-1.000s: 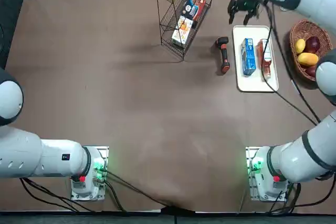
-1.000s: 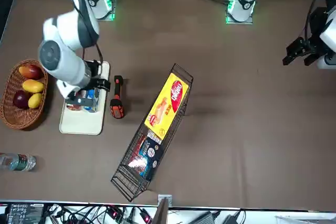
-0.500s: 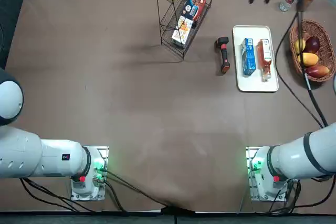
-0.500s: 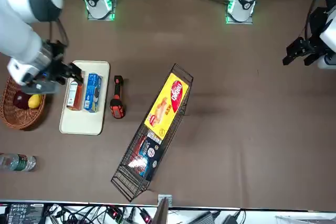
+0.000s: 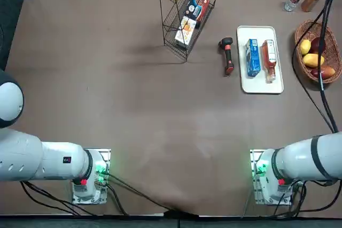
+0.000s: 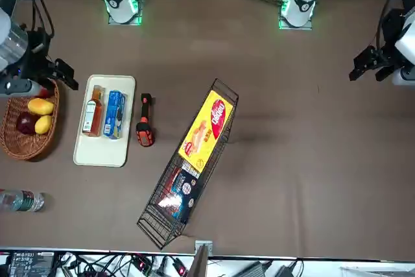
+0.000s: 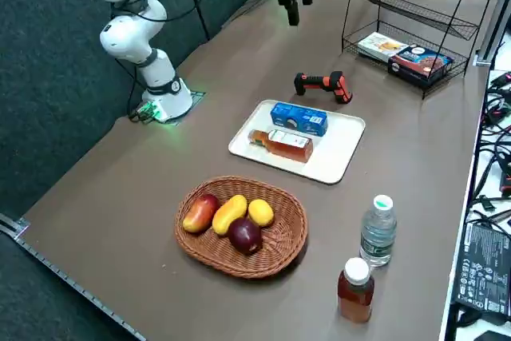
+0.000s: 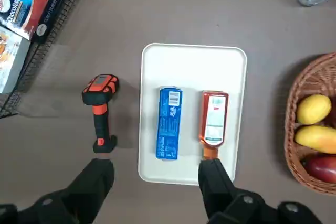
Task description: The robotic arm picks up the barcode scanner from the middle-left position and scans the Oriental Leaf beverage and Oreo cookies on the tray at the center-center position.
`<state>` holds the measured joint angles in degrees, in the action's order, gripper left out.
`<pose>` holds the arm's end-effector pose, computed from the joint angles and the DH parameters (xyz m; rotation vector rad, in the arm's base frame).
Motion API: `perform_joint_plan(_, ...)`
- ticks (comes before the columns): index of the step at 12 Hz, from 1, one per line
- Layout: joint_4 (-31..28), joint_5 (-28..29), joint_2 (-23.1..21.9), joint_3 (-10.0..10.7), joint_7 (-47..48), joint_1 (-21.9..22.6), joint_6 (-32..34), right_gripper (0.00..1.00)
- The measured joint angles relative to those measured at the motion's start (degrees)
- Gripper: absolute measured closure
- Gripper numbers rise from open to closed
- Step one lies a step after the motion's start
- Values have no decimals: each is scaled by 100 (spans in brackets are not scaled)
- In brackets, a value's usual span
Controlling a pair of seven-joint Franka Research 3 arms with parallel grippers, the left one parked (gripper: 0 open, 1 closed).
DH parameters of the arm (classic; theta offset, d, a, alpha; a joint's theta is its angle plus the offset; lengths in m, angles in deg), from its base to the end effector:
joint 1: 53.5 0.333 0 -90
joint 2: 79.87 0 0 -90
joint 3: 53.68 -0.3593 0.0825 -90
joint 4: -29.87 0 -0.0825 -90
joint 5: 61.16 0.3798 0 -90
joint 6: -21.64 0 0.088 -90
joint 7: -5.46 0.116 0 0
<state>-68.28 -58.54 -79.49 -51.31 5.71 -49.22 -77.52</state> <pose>0.5615 0.0234 0.6021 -3.0963 -0.0340 -0.0157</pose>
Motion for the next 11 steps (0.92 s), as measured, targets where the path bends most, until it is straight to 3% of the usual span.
perform_joint_plan(4, 103, -226, -360, -15, 2, 1, 466, 0)
perform_joint_plan(7, 326, -266, -429, -28, 12, 1, 876, 0)
perform_joint_plan(11, 386, -276, -422, -39, 86, 1, 918, 0)
